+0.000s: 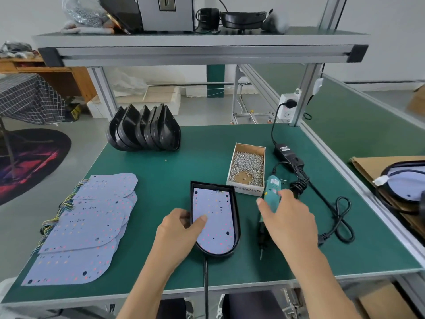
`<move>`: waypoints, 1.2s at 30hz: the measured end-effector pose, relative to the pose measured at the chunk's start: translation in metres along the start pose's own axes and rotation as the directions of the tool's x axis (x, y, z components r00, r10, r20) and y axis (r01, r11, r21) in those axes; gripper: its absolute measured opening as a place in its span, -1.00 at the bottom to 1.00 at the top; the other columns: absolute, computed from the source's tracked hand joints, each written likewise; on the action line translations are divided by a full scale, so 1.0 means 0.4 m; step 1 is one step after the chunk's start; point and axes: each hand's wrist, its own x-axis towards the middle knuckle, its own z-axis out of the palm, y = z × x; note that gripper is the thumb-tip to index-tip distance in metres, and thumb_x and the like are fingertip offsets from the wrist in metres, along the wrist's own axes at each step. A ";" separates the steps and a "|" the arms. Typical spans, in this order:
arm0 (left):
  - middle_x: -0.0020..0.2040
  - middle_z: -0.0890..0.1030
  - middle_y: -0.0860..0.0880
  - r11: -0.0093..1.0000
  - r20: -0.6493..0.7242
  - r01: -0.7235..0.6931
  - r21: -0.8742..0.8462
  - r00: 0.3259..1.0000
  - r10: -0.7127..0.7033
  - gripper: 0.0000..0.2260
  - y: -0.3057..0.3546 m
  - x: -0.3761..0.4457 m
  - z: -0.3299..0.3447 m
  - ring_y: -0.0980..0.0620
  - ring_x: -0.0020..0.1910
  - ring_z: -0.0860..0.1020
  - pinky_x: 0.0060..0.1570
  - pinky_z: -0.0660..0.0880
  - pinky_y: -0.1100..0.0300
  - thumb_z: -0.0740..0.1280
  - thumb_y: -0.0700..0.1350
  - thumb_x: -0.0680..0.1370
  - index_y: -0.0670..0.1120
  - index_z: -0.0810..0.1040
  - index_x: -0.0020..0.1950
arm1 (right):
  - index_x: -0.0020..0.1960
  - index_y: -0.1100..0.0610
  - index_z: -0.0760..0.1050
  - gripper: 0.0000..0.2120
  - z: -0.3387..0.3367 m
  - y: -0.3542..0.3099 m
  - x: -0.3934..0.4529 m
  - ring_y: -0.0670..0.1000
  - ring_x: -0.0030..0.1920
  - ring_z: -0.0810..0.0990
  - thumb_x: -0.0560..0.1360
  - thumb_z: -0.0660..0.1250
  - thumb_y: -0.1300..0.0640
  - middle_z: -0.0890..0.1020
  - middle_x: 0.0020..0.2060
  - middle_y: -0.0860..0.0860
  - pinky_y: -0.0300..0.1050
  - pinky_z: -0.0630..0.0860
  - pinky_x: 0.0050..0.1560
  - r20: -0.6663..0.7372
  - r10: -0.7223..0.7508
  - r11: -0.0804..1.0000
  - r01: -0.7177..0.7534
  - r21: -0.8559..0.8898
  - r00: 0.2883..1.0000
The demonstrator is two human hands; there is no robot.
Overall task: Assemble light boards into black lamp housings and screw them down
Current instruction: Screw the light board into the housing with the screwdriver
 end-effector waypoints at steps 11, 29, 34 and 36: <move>-0.19 0.63 0.09 0.947 -0.301 -0.312 0.075 0.899 0.320 -0.87 0.099 0.013 -0.020 0.18 -0.19 0.55 -0.18 0.42 0.36 0.40 0.13 0.55 0.11 0.58 -0.09 | -0.16 0.18 0.51 -0.75 -0.006 0.080 0.098 0.00 -0.49 0.47 0.43 0.44 0.00 0.53 -0.41 0.00 -0.21 0.37 -0.49 0.336 0.092 0.804 -0.270 0.531 0.937; -0.03 0.69 -0.05 0.286 0.460 -0.575 0.767 0.802 0.381 -0.90 0.342 0.312 0.292 -0.11 -0.04 0.54 0.13 0.36 0.01 0.35 -0.11 0.56 -0.06 0.65 0.01 | -0.04 0.09 0.67 -0.84 0.074 0.065 0.000 -0.10 -0.56 0.31 0.53 0.31 0.12 0.29 -0.47 -0.05 -0.23 0.34 -0.51 0.364 -0.123 -0.603 -0.361 0.711 0.923; -0.18 0.60 -0.02 0.243 0.438 -0.548 0.800 0.811 0.387 -0.71 0.334 0.338 0.317 -0.08 -0.16 0.48 0.17 0.36 0.01 0.40 -0.05 0.53 -0.02 0.35 -0.31 | -0.02 0.12 0.66 -0.87 0.081 0.063 0.002 -0.08 -0.56 0.31 0.51 0.37 0.11 0.28 -0.48 -0.04 -0.21 0.33 -0.52 0.387 -0.118 -0.583 -0.380 0.718 0.914; -0.20 0.56 -0.02 0.241 0.437 -0.550 0.800 0.808 0.395 -0.67 0.332 0.342 0.322 -0.09 -0.17 0.47 0.15 0.35 0.01 0.40 -0.03 0.54 -0.02 0.31 -0.31 | 0.00 0.12 0.66 -0.87 0.083 0.061 0.002 -0.08 -0.56 0.31 0.51 0.37 0.11 0.29 -0.48 -0.03 -0.19 0.34 -0.52 0.397 -0.112 -0.571 -0.386 0.725 0.911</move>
